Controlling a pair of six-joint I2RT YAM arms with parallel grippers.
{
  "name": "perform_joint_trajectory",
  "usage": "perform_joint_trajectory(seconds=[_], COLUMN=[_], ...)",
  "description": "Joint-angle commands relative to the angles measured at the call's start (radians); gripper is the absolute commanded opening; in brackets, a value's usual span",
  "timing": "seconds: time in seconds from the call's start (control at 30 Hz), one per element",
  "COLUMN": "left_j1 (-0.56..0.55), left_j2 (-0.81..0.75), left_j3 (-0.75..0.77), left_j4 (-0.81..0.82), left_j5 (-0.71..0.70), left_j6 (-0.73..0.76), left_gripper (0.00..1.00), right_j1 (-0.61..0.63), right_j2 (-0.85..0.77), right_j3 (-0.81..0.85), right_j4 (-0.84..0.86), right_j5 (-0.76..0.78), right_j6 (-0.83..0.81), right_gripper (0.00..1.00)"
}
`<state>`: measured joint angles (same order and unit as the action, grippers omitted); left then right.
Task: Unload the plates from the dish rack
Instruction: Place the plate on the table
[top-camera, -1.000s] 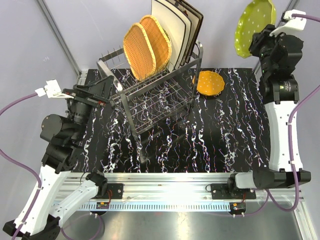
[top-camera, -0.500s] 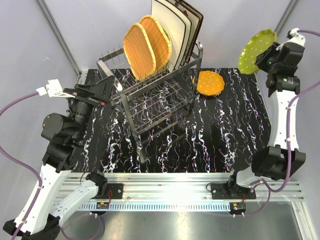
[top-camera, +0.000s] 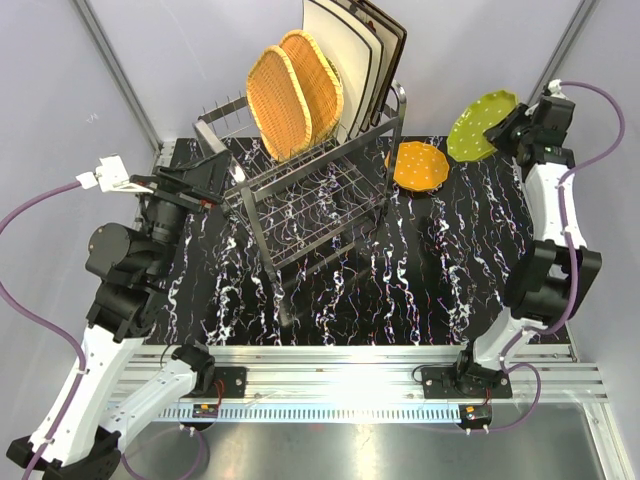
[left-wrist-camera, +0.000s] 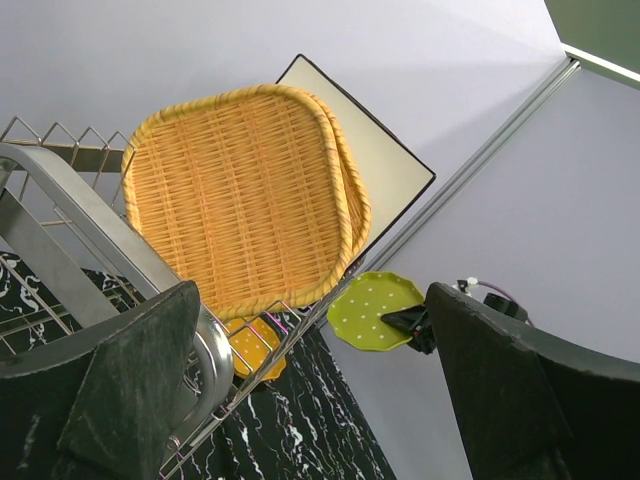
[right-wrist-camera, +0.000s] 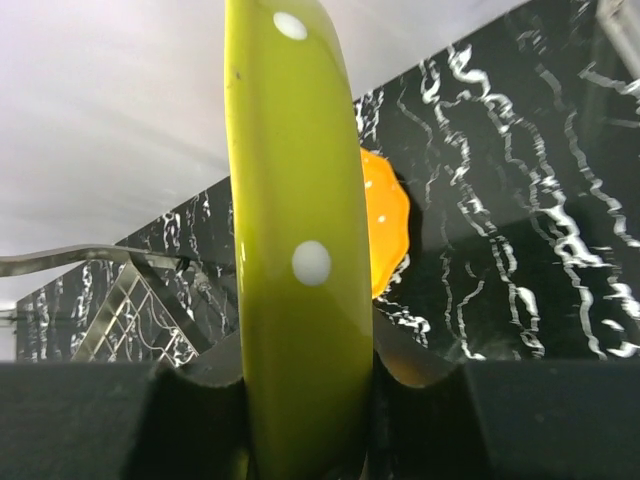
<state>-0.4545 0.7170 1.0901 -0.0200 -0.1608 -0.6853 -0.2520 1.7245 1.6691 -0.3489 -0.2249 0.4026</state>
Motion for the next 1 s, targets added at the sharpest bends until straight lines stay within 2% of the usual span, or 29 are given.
perform_joint_trajectory(seconds=[0.0,0.47,0.97], left_j1=[-0.001,-0.001,-0.001], left_j2=[0.012,0.051,0.099], left_j3=[0.008,0.034,0.042], left_j4=[0.026,-0.014,0.003], left_j5=[0.000,0.006,0.037], left_j6=[0.001,-0.028,-0.059], left_gripper=[0.99,0.99,0.99], right_j1=[-0.006,-0.006,0.010], right_j2=[0.021,0.260,0.483], right_j3=[0.055,0.106,0.216], right_j4=[0.214,0.335,0.355], right_j5=[-0.094,-0.342,-0.426], right_j6=[0.076,0.166,0.168], right_gripper=[0.00,0.00,0.00])
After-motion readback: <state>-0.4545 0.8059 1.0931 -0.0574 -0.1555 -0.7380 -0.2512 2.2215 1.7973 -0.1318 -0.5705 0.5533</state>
